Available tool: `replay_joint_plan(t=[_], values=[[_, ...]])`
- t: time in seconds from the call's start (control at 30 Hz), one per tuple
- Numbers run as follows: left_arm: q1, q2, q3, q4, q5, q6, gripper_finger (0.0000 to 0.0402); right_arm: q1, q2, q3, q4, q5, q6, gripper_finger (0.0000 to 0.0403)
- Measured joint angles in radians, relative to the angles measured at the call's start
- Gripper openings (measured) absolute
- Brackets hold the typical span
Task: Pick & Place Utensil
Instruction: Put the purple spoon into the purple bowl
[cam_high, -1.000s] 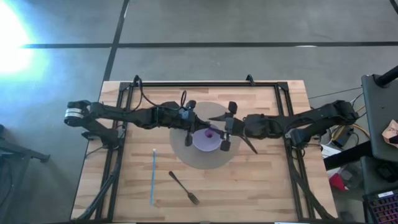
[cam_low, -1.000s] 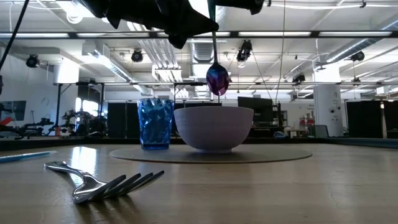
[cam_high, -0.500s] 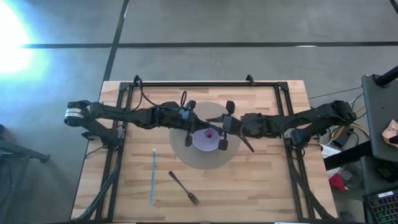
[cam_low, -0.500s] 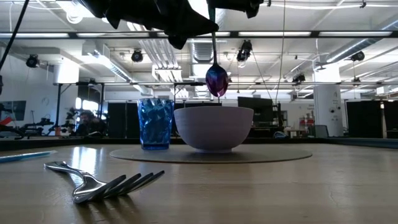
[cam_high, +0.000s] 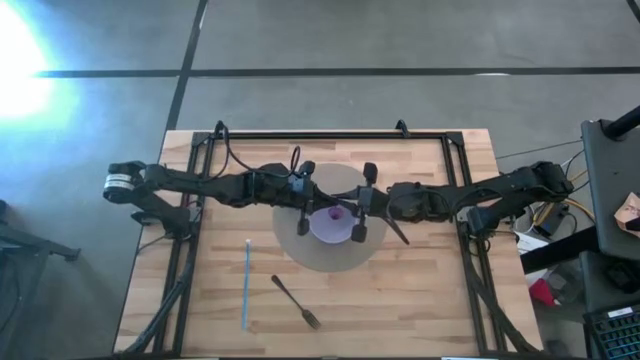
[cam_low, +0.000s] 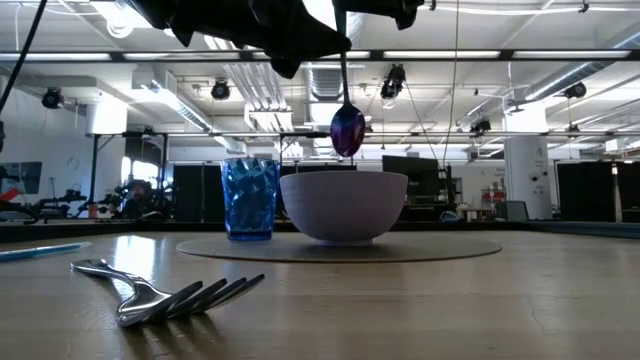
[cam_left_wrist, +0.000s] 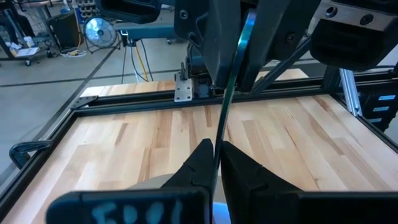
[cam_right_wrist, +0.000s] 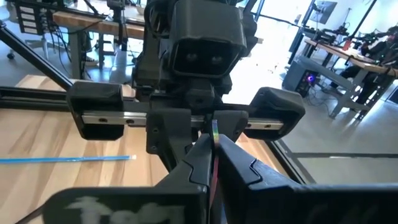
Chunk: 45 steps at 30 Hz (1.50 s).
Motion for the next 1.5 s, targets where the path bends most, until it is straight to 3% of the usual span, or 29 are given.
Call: replay_joint_plan(t=[0.3,0.8,1.1,1.5], values=[[0.0,0.0,0.0,0.001,0.0,-0.001,0.0054,0.0,-0.001,0.0,-0.017,0.005,0.0,0.0011],[0.0,-0.03,0.023,-0.063,-0.003,-0.008,0.0195,-0.001,-0.038,0.0,-0.091,0.012,0.003,0.0011],[-0.001,-0.115,0.069,-0.257,-0.13,0.032,0.0202,-0.008,-0.146,-0.001,-0.17,0.013,-0.023,0.0011],[-0.001,-0.273,0.07,-0.418,-0.138,0.03,0.0202,-0.046,-0.342,-0.07,-0.213,0.013,-0.019,0.0011]])
